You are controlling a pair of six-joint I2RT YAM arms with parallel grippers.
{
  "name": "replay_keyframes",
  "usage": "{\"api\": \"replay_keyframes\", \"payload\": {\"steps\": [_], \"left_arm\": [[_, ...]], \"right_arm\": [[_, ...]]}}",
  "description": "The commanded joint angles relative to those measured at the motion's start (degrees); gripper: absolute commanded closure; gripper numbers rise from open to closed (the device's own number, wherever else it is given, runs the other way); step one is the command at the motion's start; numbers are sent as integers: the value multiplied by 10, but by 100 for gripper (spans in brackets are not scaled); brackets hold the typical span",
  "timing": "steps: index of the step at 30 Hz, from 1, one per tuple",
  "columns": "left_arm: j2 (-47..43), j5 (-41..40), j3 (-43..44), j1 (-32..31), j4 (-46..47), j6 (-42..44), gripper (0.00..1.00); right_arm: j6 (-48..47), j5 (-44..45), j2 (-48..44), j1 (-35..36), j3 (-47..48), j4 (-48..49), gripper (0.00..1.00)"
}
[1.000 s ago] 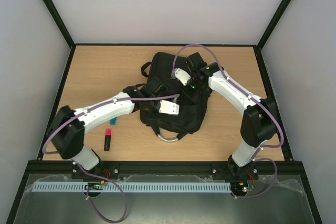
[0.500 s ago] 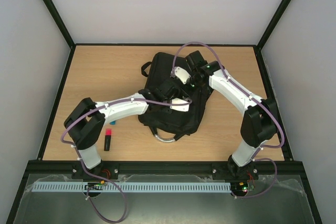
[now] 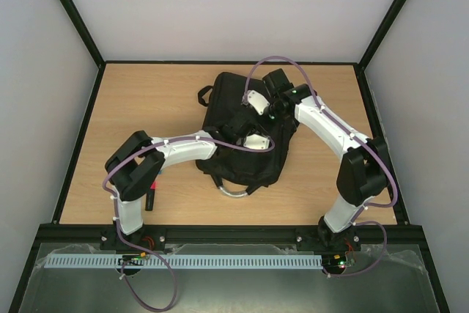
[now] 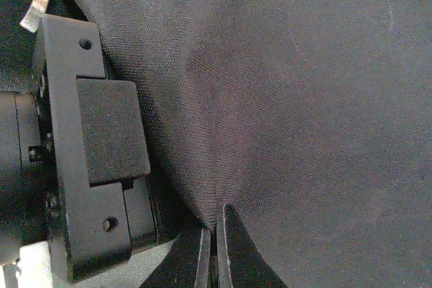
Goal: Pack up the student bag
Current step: Place the stationery in the student bag.
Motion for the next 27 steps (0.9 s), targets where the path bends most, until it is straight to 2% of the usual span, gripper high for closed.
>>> {"api": "replay_keyframes", "payload": {"steps": [1,5,11,16,21,27], "left_arm": [[20,-52,20,12,62,-17,90],[10,-46,20,13,44,-39,77],[-19,-29,6,16,16,-63,71],[-76,8,-15,16,-30,-96,70],[-171,112,-42,18,-122,-125,68],[-273,141,-98,33,-204,-150,67]], "right_arm": [[9,-51,-29,17,16,-35,99],[8,-49,-27,17,16,-35,99],[10,-50,-24,17,18,-33,99],[10,-46,-22,17,19,-33,99],[9,-27,-22,17,10,-26,99],[12,-33,-14,17,8,-25,99]]}}
